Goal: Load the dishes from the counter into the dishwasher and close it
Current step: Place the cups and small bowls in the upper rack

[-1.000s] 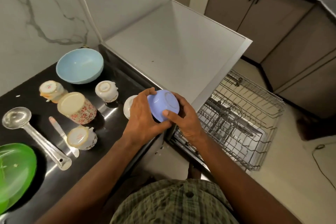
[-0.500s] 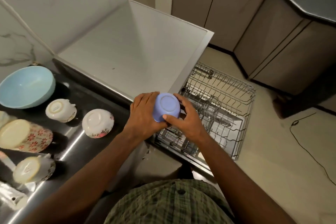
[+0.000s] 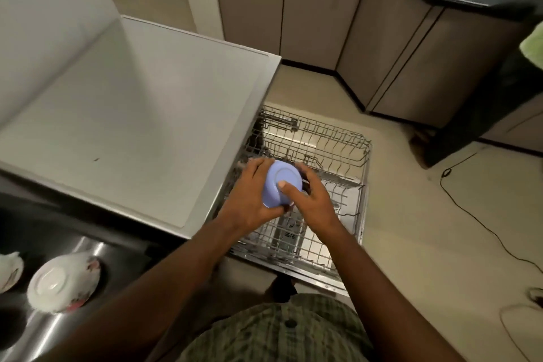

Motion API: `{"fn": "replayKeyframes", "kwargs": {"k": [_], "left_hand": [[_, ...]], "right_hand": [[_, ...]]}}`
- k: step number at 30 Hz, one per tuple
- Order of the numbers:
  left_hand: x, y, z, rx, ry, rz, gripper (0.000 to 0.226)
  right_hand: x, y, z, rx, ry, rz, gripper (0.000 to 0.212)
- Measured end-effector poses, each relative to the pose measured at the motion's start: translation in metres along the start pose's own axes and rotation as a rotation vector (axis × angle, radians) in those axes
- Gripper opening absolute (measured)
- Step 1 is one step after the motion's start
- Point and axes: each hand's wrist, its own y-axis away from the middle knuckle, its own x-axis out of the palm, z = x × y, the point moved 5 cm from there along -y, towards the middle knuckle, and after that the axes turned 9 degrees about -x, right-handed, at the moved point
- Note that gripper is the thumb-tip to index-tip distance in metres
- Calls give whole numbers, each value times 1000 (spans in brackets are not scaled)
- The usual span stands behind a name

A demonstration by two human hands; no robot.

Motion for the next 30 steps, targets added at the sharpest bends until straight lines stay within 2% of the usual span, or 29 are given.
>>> {"fn": "replayKeyframes", "kwargs": {"k": [5,11,14,19,23,30], "left_hand": [[51,-46,-10,37,-46,139,105],[104,-86,6,-67,-56,293,109],[118,-110,12,-187,-27,266,110],[137,-158,18,-289,-29,187,107],[162,-193,27,-365,40,200,101],[208,-243,33,-350,51,280,87]], "right_hand": [[-46,-25,-32,131,46,-74,57],[-72,-49,-65,255,90,-65,58],[-80,-62,-79,244,58,-79,49],[-107,-90,-109,239,86,-124,65],[-122,-116,-134,224,101,-145,68],[-150,-157,-176,242,148,-246,68]]}}
